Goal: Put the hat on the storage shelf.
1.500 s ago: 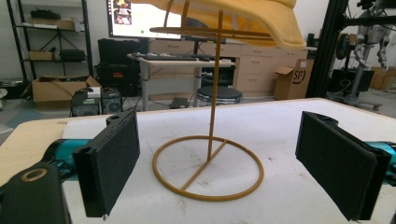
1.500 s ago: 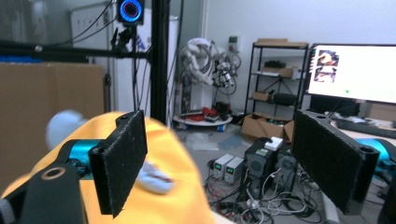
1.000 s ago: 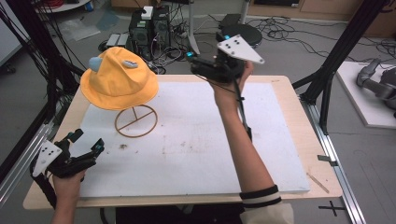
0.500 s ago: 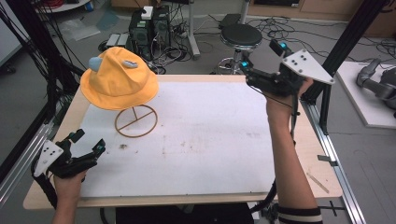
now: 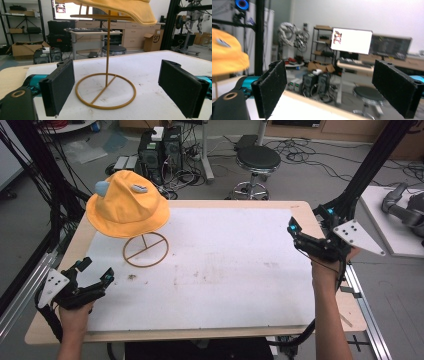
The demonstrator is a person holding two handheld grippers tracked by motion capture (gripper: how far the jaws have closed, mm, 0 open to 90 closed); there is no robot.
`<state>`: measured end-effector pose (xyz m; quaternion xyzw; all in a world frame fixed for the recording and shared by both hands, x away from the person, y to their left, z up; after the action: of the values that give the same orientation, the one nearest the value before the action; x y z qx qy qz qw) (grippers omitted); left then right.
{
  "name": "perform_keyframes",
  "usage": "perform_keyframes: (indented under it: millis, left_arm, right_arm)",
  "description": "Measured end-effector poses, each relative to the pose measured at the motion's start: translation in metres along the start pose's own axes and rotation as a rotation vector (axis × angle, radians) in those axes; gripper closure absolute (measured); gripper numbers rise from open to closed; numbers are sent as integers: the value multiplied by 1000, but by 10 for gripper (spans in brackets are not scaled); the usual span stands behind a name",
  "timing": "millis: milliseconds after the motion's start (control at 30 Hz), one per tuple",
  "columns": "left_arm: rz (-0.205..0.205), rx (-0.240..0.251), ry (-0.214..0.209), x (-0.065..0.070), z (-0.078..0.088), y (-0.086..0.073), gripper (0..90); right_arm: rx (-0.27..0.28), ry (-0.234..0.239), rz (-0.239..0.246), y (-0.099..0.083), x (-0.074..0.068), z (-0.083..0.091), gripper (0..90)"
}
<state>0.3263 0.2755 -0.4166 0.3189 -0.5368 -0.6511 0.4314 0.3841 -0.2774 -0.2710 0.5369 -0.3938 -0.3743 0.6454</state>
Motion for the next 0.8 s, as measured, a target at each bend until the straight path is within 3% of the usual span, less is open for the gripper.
perform_keyframes:
  millis: [67,200,300,333,400,600,700,800]
  left_arm:
    - [6,4,1,0,0,0,141]
    - [1,2,5,0,-1,0,141]
    - [-7,-1,12,1,-1,-1,141]
    - [-5,1,16,0,-1,0,141]
    - [1,5,22,-1,-2,0,141]
    - [-13,3,33,0,-4,1,141]
    - [-8,2,36,-1,-5,0,141]
    - [3,4,51,-4,-7,0,141]
  right_arm:
    - [-18,-12,-31,-19,7,5,124]
    - [-35,20,-115,-58,12,9,123]
    - [-36,30,-125,-71,12,10,123]
    - [-55,40,-147,-83,13,9,123]
    - [-63,44,-168,-88,13,9,124]
    - [-58,27,-167,-106,7,6,124]
    - [-109,14,-145,-123,5,0,124]
    - [-113,15,-132,-125,4,0,124]
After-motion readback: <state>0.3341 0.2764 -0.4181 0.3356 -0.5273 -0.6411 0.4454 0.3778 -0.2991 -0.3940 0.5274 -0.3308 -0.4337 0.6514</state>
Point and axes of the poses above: each handheld gripper's, and its own axes: z roughly backward along the jaws, y roughly out of its top, x roughly to its right, the point moved 8 cm from there along -z, roughly forward along the jaws, and after that the axes turned 14 degrees about -x, right-handed, at the moved point
